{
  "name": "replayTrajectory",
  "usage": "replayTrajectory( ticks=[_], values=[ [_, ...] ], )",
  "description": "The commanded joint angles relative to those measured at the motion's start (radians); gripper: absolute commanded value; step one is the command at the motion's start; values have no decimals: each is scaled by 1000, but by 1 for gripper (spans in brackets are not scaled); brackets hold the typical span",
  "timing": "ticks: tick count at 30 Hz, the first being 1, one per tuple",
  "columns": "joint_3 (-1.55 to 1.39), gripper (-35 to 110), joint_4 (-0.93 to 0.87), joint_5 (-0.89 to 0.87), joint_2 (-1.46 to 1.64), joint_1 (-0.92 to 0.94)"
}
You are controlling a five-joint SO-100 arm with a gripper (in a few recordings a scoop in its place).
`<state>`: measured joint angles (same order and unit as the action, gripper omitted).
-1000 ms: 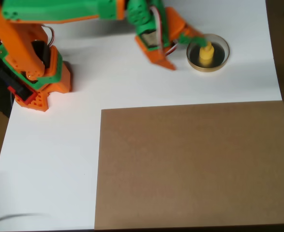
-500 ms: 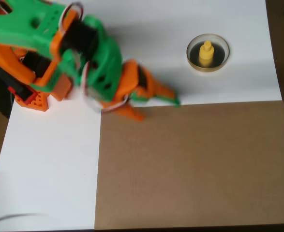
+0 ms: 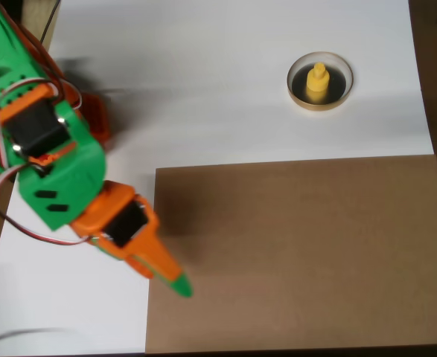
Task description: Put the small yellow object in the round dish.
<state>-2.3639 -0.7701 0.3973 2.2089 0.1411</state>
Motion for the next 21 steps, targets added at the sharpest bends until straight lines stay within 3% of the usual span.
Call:
replayTrajectory(
  ticks=[1,13,21],
  values=[
    [-34,30,18,-28,126,112],
    [-255,26,26,-117,468,342],
    [-362,20,46,-287,600,411]
  ],
)
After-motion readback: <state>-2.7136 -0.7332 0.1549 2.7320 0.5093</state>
